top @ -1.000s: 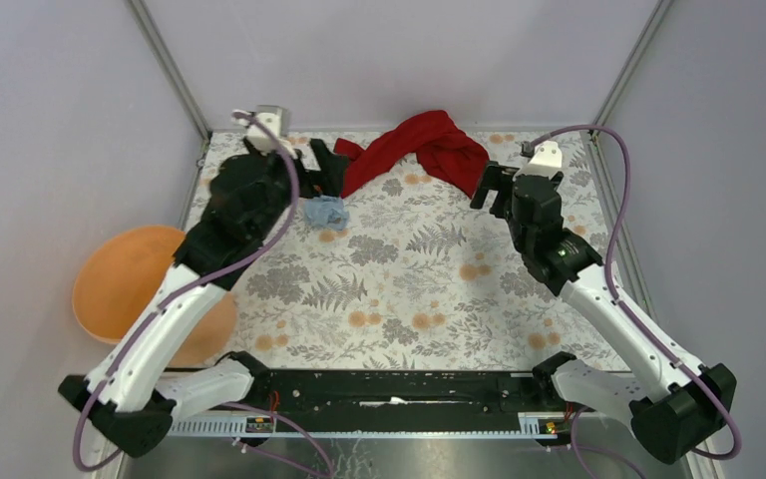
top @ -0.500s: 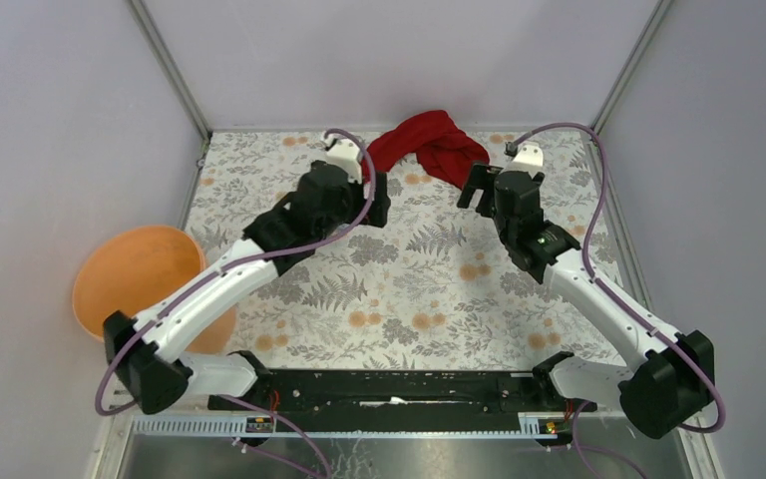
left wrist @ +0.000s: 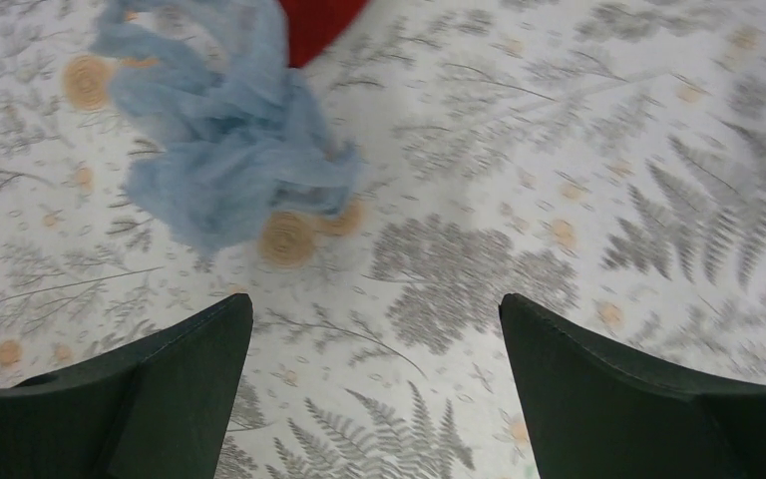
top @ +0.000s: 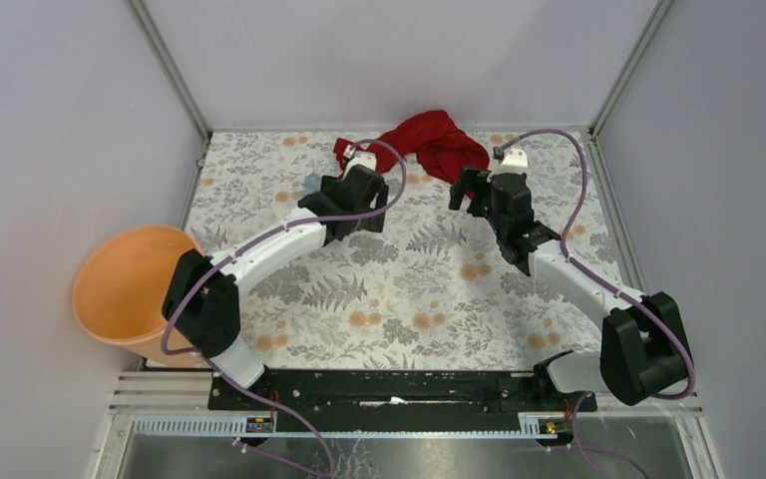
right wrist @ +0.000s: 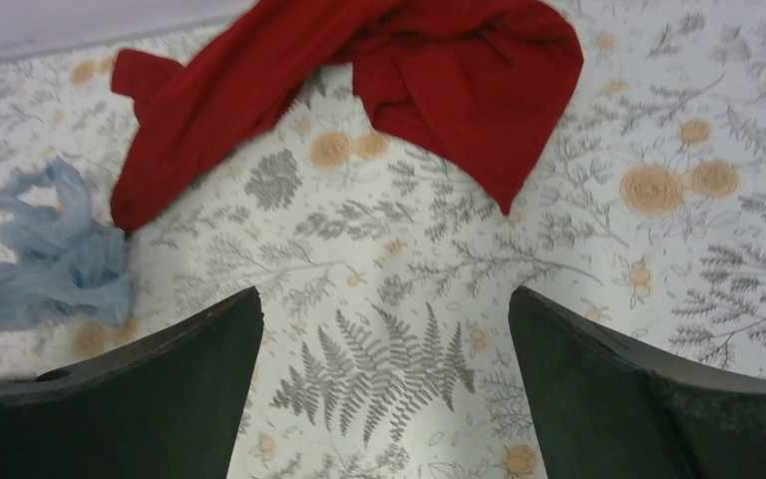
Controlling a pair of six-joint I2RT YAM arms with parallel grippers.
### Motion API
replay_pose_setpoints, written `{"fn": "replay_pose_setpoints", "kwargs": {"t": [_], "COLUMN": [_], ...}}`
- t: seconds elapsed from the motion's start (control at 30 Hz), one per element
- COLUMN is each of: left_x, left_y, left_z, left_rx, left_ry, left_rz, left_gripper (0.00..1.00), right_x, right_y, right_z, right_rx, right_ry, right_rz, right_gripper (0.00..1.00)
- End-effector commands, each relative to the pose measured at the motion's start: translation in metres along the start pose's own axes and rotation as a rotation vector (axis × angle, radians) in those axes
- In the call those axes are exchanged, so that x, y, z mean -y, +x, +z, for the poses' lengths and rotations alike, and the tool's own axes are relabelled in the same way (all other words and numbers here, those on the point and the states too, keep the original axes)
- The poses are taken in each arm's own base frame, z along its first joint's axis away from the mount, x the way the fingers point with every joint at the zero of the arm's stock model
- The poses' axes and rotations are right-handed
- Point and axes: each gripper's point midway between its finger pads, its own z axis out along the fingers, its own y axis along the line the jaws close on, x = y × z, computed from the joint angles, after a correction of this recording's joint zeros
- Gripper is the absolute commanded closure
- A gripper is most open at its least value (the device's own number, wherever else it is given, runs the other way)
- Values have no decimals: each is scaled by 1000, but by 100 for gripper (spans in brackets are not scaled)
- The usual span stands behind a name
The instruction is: Put the trash bags into the trash bin
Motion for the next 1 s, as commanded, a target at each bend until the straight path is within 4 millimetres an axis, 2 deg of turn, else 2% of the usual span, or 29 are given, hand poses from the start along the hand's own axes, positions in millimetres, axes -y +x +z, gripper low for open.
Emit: {"fn": "replay_pose_setpoints", "kwargs": {"t": [0.0,0.13,0.3,0.4,0.53,0.67,0.77,0.83,0.97], "left_x": [-42,-59,-77,-81,-69,-57,-40,-28,1], "left_y": [-32,-30,-26,-21,-10,-8,-15,-19,-27], "left_z": [17,50,79,91,97,88,70,54,5], "left_rx": [35,-13,-58,-81,-114,-121,-107,-92,-32], "left_ry": [-108,-173,-190,-199,-136,-58,60,159,416], "left_rz": [-86,-64,-83,-65,-67,-90,-104,-101,-72], "left_gripper": [1,1,2,7,24,55,75,83,90], "right_x": [2,9,-6,-12,-17,-19,-24,-28,-41], "right_y": [13,24,29,34,39,41,43,46,45], "right_z": [8,9,10,12,16,17,18,18,15], "right_rx": [18,12,13,-1,-18,-28,-38,-52,-66], "right_ry": [-94,-120,-223,-259,-288,-299,-322,-348,-415], "right_rz": [17,29,29,27,22,21,21,19,41], "right_gripper": [0,0,0,0,0,0,0,0,0]}}
